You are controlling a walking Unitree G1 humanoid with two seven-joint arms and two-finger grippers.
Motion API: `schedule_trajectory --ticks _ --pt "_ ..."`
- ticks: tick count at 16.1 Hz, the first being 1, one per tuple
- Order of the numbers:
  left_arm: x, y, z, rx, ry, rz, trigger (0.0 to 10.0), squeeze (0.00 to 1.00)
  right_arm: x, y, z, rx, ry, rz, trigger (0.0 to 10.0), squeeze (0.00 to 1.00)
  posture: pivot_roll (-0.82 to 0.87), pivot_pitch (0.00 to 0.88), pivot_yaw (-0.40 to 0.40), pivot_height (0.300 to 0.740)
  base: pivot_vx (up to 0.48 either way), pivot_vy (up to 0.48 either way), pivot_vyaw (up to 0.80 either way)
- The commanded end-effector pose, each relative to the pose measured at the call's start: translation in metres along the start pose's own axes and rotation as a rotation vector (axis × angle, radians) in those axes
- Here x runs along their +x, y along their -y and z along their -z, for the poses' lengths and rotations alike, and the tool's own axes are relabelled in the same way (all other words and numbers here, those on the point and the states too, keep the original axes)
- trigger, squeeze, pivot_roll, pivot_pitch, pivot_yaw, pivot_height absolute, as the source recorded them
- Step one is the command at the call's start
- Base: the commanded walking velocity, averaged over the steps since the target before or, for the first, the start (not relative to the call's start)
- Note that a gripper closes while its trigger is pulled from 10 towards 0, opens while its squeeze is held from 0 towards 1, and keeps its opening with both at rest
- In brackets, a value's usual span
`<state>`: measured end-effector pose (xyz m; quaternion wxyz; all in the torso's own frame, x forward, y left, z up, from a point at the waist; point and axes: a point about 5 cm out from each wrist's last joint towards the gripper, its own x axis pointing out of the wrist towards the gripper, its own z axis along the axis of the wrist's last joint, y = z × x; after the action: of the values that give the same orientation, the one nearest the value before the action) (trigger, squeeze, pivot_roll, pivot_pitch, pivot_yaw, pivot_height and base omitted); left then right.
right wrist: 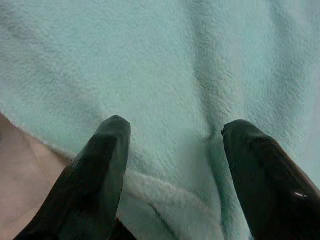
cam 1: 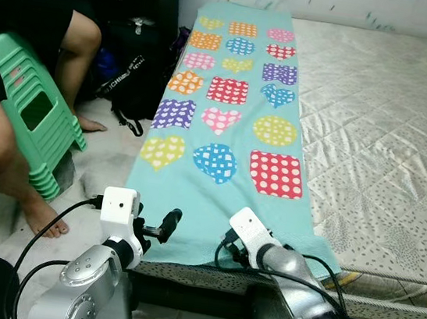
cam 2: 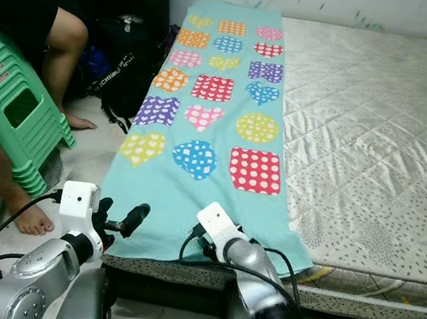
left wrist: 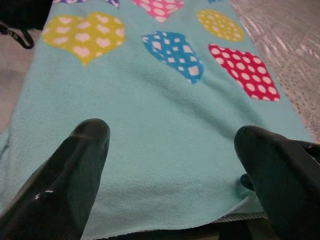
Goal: Clean up the room
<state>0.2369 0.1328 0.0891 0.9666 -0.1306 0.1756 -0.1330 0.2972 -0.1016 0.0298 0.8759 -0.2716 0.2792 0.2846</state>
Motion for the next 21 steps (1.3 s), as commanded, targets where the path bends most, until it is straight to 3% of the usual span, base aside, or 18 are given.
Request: schedule_trajectory --ticks 1,3,7,12,18,21 --pt "-0.001 -0.002 -0.001 0.004 0.006 -0.012 10.0 0.00 0.002 0.001 0.003 -0.016 -0.015 -0.007 10.0 0.00 -0.03 0.025 -0.006 0.569 0.000 0.000 0.00" --pt "-0.002 -0.002 -0.001 0.004 0.005 -0.015 10.0 0.00 0.002 0.002 0.006 -0.027 -0.028 -0.020 10.0 0.00 -0.03 0.027 -0.007 0.569 0.000 0.000 0.00" --pt "-0.003 -0.002 0.000 0.000 -0.001 -0.015 10.0 0.00 0.000 0.025 0.025 -0.053 -0.102 -0.010 10.0 0.00 -0.03 0.030 -0.008 0.569 0.000 0.000 0.00" --pt "-0.003 -0.003 -0.001 0.002 0.001 -0.020 10.0 0.00 -0.003 0.033 0.036 -0.031 -0.139 -0.015 10.0 0.00 -0.02 0.030 -0.008 0.569 0.000 0.000 0.00" --pt "-0.004 -0.004 0.000 0.003 0.000 -0.020 10.0 0.00 -0.021 0.049 0.065 -0.035 -0.194 -0.063 10.0 0.00 -0.03 0.026 -0.004 0.569 0.000 0.000 0.00" --pt "-0.004 -0.005 0.000 0.008 -0.006 -0.013 10.0 0.00 -0.047 0.059 0.084 -0.033 -0.226 -0.136 10.0 0.00 -0.03 0.023 0.001 0.569 0.000 0.000 0.00"
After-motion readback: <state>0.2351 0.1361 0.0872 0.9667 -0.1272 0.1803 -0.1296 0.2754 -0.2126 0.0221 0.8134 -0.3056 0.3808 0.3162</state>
